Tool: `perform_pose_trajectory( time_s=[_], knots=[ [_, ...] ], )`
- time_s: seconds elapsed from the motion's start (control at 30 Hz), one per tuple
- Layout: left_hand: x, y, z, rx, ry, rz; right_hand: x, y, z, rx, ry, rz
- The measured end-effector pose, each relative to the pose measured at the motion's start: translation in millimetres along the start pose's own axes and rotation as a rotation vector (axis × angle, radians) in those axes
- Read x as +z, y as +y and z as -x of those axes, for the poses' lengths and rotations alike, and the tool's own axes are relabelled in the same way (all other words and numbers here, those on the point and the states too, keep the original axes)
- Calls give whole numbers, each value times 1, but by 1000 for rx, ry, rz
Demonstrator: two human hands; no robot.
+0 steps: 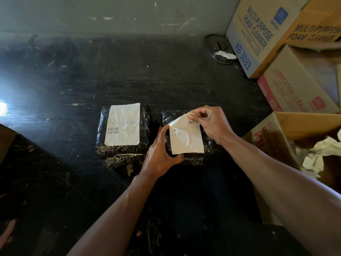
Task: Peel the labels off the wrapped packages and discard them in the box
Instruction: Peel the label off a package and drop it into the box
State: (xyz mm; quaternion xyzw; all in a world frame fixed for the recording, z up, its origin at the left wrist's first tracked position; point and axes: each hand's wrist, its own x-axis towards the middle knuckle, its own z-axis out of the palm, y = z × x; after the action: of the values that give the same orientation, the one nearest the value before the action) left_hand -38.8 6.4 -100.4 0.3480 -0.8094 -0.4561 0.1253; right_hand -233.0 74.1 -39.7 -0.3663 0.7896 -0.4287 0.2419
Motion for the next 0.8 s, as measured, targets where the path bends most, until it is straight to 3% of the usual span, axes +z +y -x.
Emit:
perform_pose_trajectory(
  time_s=[0.8],
  knots=[
    [-10, -13, -5, -4, -111, 49, -5, -2, 0, -20, -87, -64]
  ],
)
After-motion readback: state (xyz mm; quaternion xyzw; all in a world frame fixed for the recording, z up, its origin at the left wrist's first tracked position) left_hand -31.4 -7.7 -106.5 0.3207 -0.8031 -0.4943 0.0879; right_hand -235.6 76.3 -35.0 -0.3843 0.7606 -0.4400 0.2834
